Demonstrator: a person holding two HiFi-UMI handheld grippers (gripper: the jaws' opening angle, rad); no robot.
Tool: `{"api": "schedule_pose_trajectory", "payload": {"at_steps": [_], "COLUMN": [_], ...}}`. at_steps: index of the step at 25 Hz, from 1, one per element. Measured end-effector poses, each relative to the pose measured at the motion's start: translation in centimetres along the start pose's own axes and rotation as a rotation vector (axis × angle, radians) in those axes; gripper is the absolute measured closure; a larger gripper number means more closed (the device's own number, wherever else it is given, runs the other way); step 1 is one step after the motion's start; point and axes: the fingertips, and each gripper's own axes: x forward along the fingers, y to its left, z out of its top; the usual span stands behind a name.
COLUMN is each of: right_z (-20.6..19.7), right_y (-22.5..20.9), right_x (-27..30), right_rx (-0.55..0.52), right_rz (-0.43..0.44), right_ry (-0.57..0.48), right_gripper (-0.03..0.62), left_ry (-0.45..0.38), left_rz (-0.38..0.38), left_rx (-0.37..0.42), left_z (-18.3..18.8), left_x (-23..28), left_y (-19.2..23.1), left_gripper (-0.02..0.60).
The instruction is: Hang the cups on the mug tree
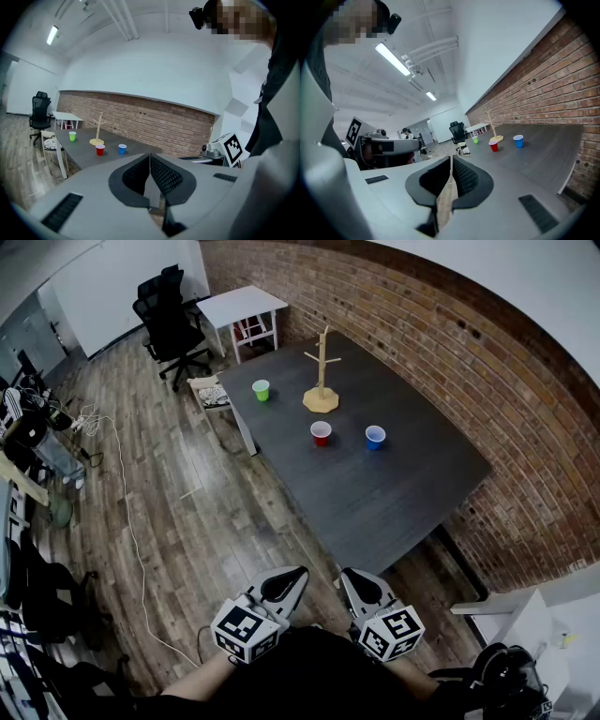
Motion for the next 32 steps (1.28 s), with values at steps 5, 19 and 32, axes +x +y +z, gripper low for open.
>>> {"api": "schedule_pose_trajectory", "payload": {"at_steps": [5,19,32], "right_z": [0.3,1.8,3.3], "right_y": [0.0,0.2,5.0], "right_x": [0.9,10.8,27.3], "right_rx": [0.007,0.040,-0.009], "right_rz": [0.000,-0.083,-0.152], "right_ry": [0.000,0.001,0.077], "right_gripper": [0.553,0.551,0.551], "left_ry": [0.014,0.016,-0.008], "left_rz": [-0.007,-0.082,-0.166], "left_rx": [0.007,-0.087,-0.108], "left_z": [0.4,1.7,5.1], "left_x": [0.1,0.9,-1.3], "left_y": [0.7,12.1,28.5], "left_gripper": [0.561,0.561,0.561]}}
